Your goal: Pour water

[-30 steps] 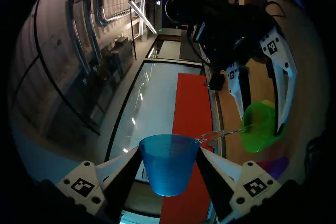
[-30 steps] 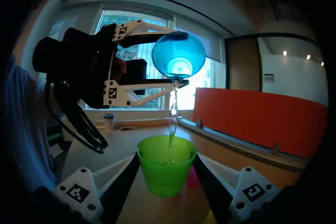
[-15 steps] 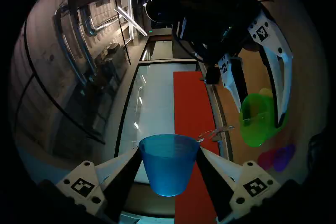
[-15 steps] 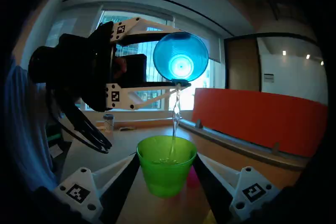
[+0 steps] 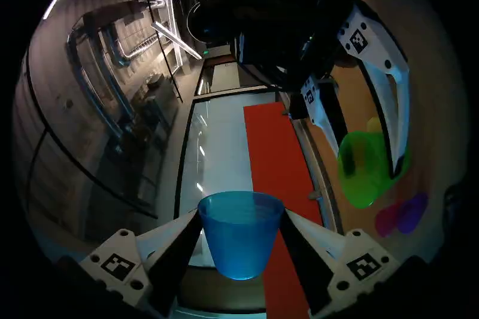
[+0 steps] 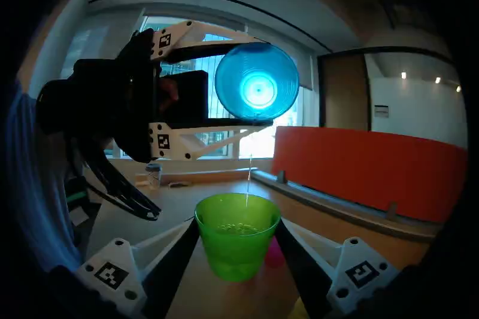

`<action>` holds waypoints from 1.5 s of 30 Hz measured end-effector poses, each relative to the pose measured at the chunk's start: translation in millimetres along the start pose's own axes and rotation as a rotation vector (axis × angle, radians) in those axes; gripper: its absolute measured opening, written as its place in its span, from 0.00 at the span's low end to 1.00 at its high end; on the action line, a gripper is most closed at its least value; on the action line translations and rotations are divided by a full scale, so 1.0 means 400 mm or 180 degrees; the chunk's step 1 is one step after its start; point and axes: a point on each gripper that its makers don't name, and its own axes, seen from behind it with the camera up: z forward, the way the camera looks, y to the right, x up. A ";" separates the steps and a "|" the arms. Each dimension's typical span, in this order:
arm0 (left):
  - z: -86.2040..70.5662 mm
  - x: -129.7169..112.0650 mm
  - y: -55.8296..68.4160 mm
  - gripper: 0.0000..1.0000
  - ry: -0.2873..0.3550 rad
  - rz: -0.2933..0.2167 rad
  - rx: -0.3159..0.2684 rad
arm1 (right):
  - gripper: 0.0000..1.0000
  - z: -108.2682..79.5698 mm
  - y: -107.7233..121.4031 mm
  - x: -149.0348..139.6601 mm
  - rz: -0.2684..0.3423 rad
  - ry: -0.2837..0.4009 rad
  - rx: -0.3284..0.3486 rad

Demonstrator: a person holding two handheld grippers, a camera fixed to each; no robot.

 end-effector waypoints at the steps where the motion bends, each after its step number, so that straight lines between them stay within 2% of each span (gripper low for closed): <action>1: 0.000 0.000 0.001 0.87 -0.0001 0.0012 0.0002 | 0.90 0.000 0.000 0.001 0.0000 0.0002 0.0000; 5: -0.001 0.001 0.000 0.87 0.0001 0.0019 0.0012 | 0.90 -0.001 0.000 0.001 0.0001 0.0006 -0.0005; 11: -0.003 -0.001 -0.010 0.87 0.0022 -0.0056 0.0024 | 0.90 -0.001 0.004 0.004 0.0001 0.0008 -0.0016; 14: -0.002 -0.005 -0.014 0.87 0.0030 -0.0130 0.0026 | 0.90 -0.001 0.004 0.005 -0.0002 0.0014 -0.0017; 17: -0.001 -0.007 -0.014 0.87 0.0045 -0.0283 0.0028 | 0.90 -0.002 0.003 0.005 -0.0006 0.0019 -0.0021; 23: 0.001 -0.018 -0.017 0.87 0.0053 -0.0742 0.0041 | 0.90 -0.003 0.006 0.008 -0.0005 0.0032 -0.0040; 30: -0.004 -0.024 0.000 0.87 0.0073 -0.1402 0.0002 | 0.90 -0.009 0.008 0.011 -0.0008 0.0045 -0.0055; 36: -0.008 -0.038 0.013 0.87 0.0058 -0.1902 -0.0019 | 0.90 -0.012 0.006 0.011 -0.0012 0.0043 -0.0065; 45: -0.021 -0.055 0.018 0.87 0.0037 -0.2487 -0.0007 | 0.90 -0.020 0.004 0.021 -0.0022 0.0057 -0.0076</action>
